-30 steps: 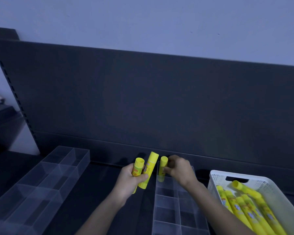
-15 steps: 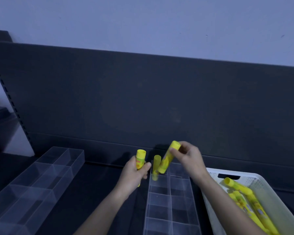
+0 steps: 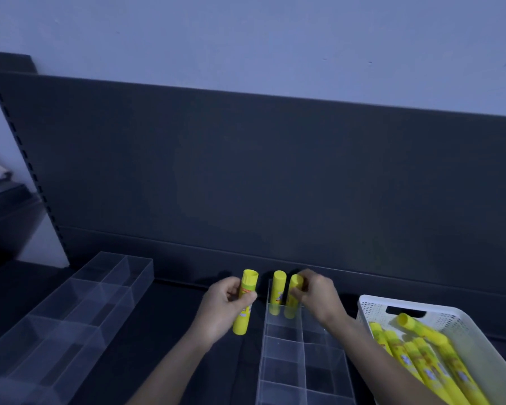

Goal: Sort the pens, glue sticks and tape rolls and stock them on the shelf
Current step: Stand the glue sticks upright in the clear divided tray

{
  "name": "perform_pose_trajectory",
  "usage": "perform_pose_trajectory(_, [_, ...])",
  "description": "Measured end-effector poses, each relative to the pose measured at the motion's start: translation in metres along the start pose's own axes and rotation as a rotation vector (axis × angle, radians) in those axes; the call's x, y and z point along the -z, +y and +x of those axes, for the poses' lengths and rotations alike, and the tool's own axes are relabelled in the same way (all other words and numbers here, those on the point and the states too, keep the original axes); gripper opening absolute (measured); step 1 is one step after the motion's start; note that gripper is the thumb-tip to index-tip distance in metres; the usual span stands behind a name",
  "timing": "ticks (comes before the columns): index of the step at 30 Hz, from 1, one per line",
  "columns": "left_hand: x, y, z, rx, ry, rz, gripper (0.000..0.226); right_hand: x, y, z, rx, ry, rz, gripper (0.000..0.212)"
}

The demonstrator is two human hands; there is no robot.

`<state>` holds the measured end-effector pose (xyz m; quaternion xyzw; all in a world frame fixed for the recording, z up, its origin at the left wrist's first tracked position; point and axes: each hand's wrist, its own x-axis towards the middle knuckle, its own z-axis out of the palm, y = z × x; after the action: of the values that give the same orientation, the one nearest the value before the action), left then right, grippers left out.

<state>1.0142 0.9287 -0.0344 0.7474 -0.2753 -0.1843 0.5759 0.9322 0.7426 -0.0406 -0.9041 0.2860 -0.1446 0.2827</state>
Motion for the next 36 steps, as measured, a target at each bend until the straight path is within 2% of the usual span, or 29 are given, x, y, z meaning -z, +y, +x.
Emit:
perform_pose_trajectory(10, [-0.009,0.005,0.005,0.019,0.044,-0.142,0.011,0.001,0.002,0.0,-0.033,-0.017,0.035,0.026])
perform_pose_trajectory(13, [-0.01,0.009,0.005,0.035,0.052,-0.134,0.019,0.01,0.001,-0.006,-0.054,-0.012,0.065,0.032])
perform_pose_trajectory(15, [-0.013,0.01,0.004,0.043,0.044,-0.135,0.024,0.022,0.003,-0.016,-0.076,0.028,0.172,0.032])
perform_pose_trajectory(17, [-0.02,0.012,0.002,0.045,0.015,-0.174,0.023,0.033,0.005,-0.029,-0.093,0.012,0.358,0.016])
perform_pose_trajectory(18, [-0.025,0.013,0.001,0.043,0.002,-0.202,0.023,0.036,0.006,-0.037,-0.111,-0.043,0.488,0.009])
perform_pose_trajectory(21, [-0.047,0.018,-0.001,0.022,-0.049,-0.27,0.028,0.037,0.007,-0.052,-0.186,-0.204,0.82,0.007])
perform_pose_trajectory(24, [-0.063,0.018,0.001,-0.012,-0.126,-0.204,0.03,0.045,0.009,-0.054,-0.19,-0.14,0.933,0.003])
perform_pose_trajectory(27, [-0.062,0.008,0.005,-0.057,-0.105,0.183,0.02,0.06,0.015,-0.046,-0.157,0.054,0.818,0.017])
perform_pose_trajectory(30, [-0.053,-0.004,0.006,-0.139,-0.082,0.468,0.034,0.064,0.022,-0.03,-0.137,0.2,0.54,0.014])
perform_pose_trajectory(33, [-0.05,-0.011,0.003,-0.211,-0.159,0.674,0.045,0.049,0.021,-0.02,-0.103,0.184,0.336,0.006])
perform_pose_trajectory(36, [-0.051,-0.015,0.003,-0.221,-0.207,0.723,0.048,0.028,0.02,-0.019,-0.066,0.109,0.191,0.02])
